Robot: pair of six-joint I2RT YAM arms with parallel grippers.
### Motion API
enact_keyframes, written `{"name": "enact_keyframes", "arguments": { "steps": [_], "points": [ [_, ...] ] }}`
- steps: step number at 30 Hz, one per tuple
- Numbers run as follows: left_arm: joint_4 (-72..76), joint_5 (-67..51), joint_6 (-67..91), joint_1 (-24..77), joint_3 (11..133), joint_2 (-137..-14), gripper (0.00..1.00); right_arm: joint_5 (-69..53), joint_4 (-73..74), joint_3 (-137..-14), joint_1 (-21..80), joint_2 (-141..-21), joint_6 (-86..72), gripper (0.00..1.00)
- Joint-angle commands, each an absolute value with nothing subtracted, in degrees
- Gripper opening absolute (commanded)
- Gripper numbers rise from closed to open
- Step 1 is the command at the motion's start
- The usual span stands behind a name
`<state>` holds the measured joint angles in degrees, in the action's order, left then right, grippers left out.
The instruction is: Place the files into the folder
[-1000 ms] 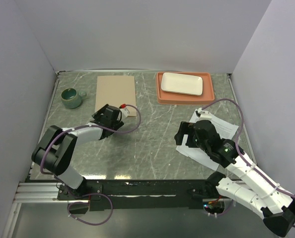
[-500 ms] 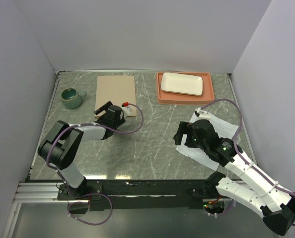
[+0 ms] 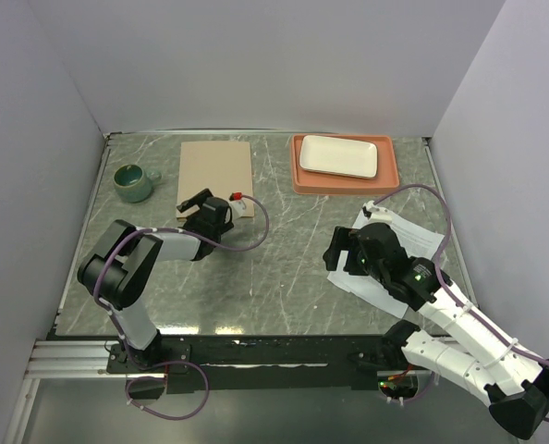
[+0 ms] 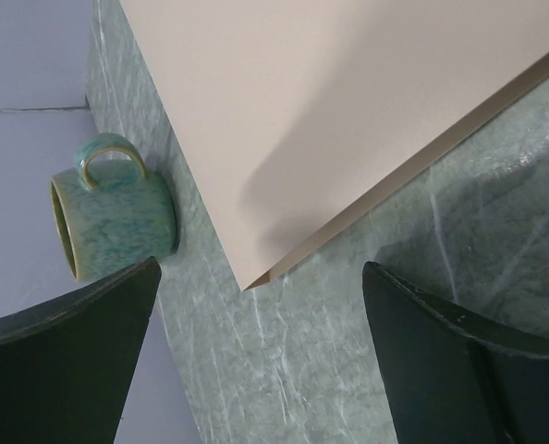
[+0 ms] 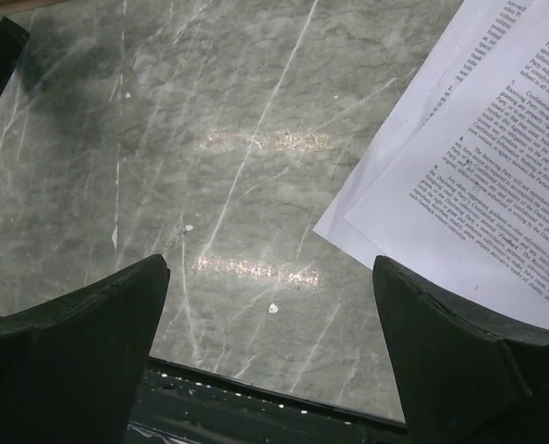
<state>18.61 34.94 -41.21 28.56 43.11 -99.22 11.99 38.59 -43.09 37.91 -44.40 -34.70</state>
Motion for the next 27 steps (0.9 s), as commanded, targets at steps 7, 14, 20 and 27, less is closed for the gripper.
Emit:
{"name": "enact_keyframes", "arguments": {
  "steps": [7,14,20,27],
  "points": [
    [21.62,36.12,-41.83,28.92,46.05,-98.43,0.98,12.39,37.44,-44.21,38.06,-44.03,-35.68,0.98],
    [24.96,38.06,-43.51,28.92,46.76,-101.34,0.98,12.83,37.71,-43.16,38.06,-42.89,-36.12,0.98],
    [29.35,39.81,-46.4,28.92,46.41,-104.06,0.99,13.18,37.79,-42.8,38.06,-42.54,-36.47,0.97],
    [33.49,41.48,-47.99,28.92,46.49,-105.91,0.94,13.18,37.27,-42.63,38.14,-42.1,-37.18,0.93]
  ]
}}
